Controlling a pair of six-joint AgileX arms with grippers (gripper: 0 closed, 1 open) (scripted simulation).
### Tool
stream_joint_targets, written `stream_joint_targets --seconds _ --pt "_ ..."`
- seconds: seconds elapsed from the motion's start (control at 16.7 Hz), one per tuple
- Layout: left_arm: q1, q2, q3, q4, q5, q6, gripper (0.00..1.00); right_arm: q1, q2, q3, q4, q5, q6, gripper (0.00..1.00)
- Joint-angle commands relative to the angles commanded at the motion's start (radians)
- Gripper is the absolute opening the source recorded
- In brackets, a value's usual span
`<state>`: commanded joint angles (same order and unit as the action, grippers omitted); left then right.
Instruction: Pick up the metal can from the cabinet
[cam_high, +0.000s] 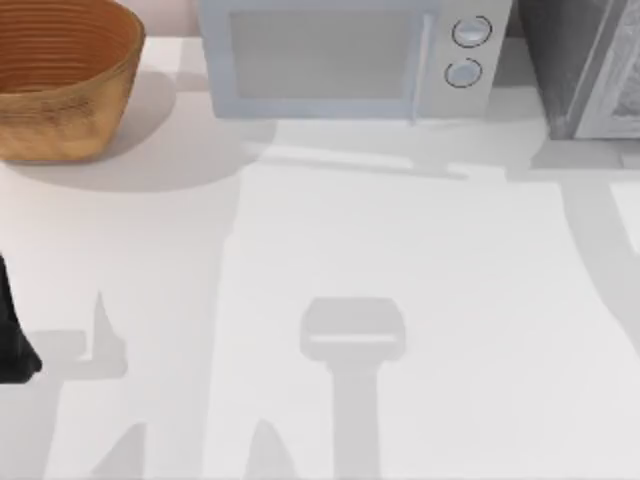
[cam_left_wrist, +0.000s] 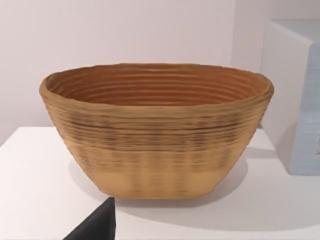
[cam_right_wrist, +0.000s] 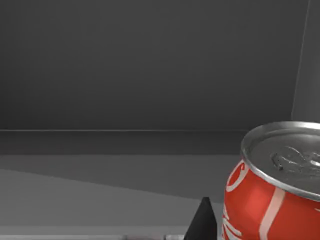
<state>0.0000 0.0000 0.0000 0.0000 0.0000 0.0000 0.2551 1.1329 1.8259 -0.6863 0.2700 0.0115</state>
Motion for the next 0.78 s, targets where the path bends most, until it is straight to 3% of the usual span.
stream_joint_targets --seconds 0.42,0.78 --pt "0.000 0.000 0.000 0.000 0.000 0.000 1.00 -0.014 -0.029 -0.065 0.019 -0.009 0.000 0.00" --pt "0.000 0.000 0.000 0.000 0.000 0.000 1.00 -0.063 -0.246 -0.455 0.146 -0.064 -0.004 0.00"
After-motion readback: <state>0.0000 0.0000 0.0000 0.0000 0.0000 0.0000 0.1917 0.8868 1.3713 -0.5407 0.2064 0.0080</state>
